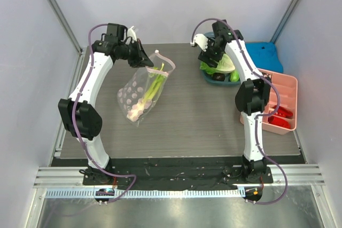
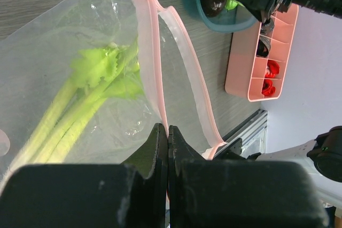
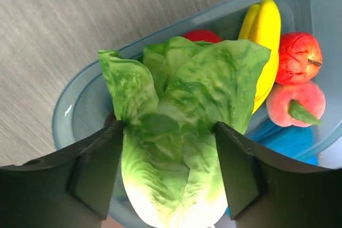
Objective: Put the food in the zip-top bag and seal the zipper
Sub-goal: Pick up the fake vegetable from the bin.
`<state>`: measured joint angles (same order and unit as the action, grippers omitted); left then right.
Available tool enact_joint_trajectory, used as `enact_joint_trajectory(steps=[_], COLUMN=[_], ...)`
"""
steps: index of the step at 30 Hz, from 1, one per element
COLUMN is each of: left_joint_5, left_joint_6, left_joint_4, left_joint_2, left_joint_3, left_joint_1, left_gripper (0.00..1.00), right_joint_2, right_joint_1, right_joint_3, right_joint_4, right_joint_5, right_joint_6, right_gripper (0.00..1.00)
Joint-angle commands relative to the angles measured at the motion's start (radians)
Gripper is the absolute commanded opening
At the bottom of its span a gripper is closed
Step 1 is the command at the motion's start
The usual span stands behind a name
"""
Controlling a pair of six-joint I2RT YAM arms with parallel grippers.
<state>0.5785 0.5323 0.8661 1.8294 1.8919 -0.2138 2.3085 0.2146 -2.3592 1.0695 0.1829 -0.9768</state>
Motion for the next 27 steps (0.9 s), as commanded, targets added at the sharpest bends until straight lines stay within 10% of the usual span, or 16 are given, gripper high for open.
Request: enact_joint_trajectory(steps=[1, 16, 27], left_joint_5=[0.034, 0.052, 0.034], left_joint_6=[-0.009, 0.015, 0.000], left_joint_4=[-0.045, -0.061, -0.104], left_joint_2=[-0.055, -0.045, -0.065], left_joint_3=[-0.005, -0.022, -0.036], left_joint_1=[0.007, 0.007, 0.005], left_gripper=[0.00, 0.00, 0.00], right_joint_2=[-0.001, 0.083, 0.037], right_joint_1=[0.028, 0.063, 0.089], right_joint_3=[-0.046, -0.064, -0.048], right_joint_4=[0.058, 0.132, -0.014], right_joint_5=[-0.085, -0.258, -0.348], right_joint_6=[-0.080, -0.142, -0.071], right_gripper=[0.77, 0.87, 0.01])
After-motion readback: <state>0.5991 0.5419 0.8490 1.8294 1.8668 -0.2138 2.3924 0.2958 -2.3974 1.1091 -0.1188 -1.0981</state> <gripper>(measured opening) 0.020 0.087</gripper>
